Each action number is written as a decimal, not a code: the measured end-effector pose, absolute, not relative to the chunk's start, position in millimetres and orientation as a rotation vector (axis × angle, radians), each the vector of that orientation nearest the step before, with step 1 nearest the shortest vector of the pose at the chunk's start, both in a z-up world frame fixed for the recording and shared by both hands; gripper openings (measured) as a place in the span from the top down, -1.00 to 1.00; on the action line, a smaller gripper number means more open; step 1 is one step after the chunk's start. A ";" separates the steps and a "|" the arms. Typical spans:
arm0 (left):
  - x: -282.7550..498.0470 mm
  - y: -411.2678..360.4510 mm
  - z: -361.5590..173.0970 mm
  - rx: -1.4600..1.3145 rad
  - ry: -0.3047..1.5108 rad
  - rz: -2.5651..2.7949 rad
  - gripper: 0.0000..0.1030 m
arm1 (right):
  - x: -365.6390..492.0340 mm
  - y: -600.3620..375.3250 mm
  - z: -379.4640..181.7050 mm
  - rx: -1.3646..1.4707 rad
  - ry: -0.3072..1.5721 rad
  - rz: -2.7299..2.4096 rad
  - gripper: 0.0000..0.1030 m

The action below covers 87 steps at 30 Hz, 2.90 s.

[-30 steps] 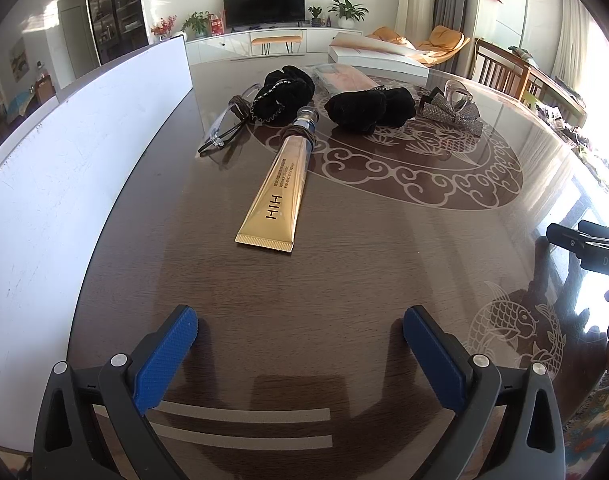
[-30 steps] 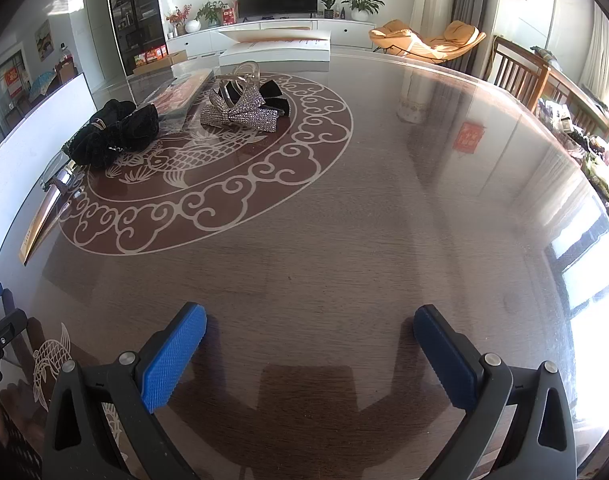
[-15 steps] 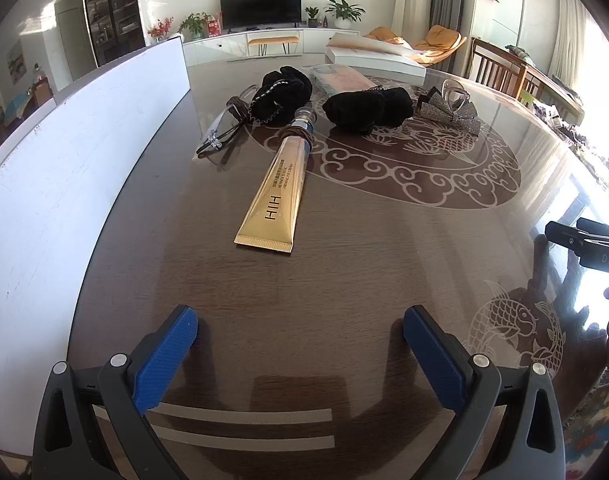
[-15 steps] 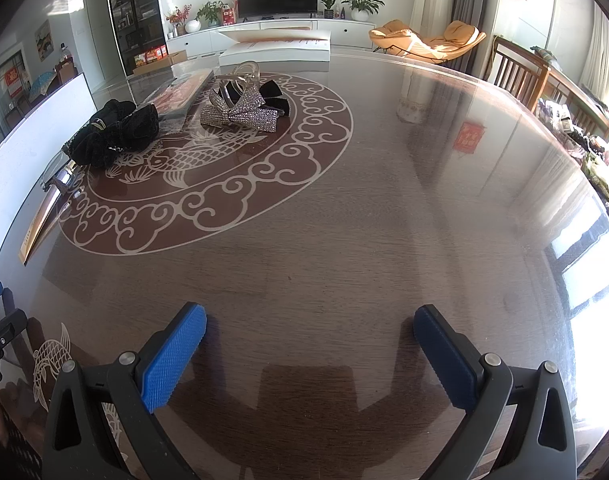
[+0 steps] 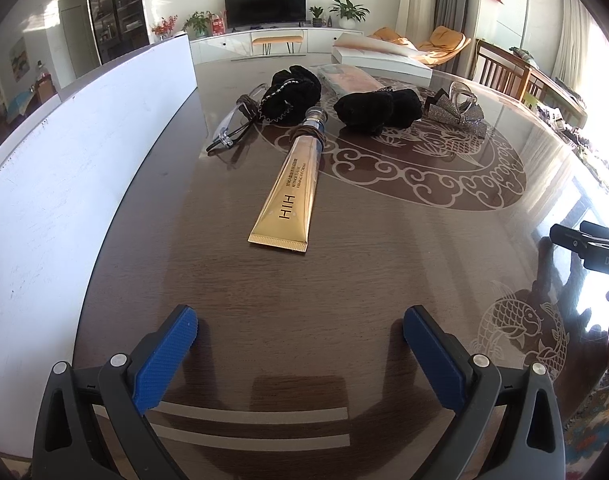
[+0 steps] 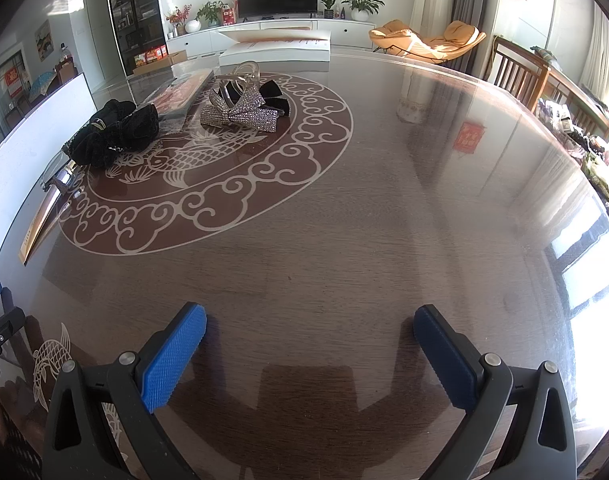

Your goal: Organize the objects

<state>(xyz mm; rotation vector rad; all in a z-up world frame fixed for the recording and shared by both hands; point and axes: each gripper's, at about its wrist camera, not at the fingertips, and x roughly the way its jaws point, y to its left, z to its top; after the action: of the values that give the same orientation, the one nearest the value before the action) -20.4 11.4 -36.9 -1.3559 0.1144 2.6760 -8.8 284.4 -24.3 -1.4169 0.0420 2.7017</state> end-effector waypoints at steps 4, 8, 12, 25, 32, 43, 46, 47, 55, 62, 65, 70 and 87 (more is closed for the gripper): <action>-20.5 8.2 -37.8 -1.359 0.113 2.679 -1.00 | -8.8 284.4 -24.3 -1.417 0.042 2.702 -1.00; -21.8 -0.4 -38.2 -1.376 0.097 2.696 -1.00 | -8.6 284.2 -24.2 -1.417 0.042 2.702 -1.00; -24.6 -9.9 -38.6 -1.393 0.072 2.722 -1.00 | -8.9 284.2 -24.5 -1.417 0.042 2.702 -1.00; -19.5 -13.6 -40.1 -1.363 0.056 2.757 -1.00 | -9.0 283.9 -24.6 -1.417 0.042 2.701 -1.00; -18.4 -13.4 -40.7 -1.337 0.053 2.777 -1.00 | -38.0 261.5 -8.3 -1.500 0.296 2.762 -1.00; -18.1 -13.6 -41.1 -1.324 0.054 2.783 -1.00 | -201.8 118.4 14.2 -1.617 0.474 2.771 -1.00; -18.2 -13.8 -41.3 -1.327 0.054 2.782 -1.00 | -207.6 105.0 7.3 -1.626 0.319 2.701 -0.70; -18.2 -14.0 -41.3 -1.329 0.053 2.781 -1.00 | -203.6 102.6 7.8 -1.608 0.258 2.712 -0.35; -18.6 -13.5 -41.5 -1.330 0.051 2.783 -1.00 | -126.8 142.5 10.4 -1.531 -0.075 2.888 0.05; -19.2 -14.0 -42.9 -1.322 0.046 2.794 -1.00 | -58.8 190.0 9.5 -1.486 -0.239 2.944 0.05; -20.6 -14.6 -43.1 -1.320 0.046 2.794 -1.00 | -50.1 204.1 8.7 -1.471 -0.206 2.934 -0.28; -21.1 -13.5 -43.9 -1.314 0.048 2.796 -1.00 | -53.8 213.8 -2.3 -1.494 -0.113 2.906 -0.68; -23.5 -16.3 -40.9 -1.366 0.055 2.755 -1.00 | -55.0 210.6 -21.7 -1.515 -0.121 2.887 -1.00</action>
<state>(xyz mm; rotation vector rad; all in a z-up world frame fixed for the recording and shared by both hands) -23.5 -16.3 -40.9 -1.3663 0.0552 2.7553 -55.0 210.6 -21.7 -1.5154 -0.1205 2.8871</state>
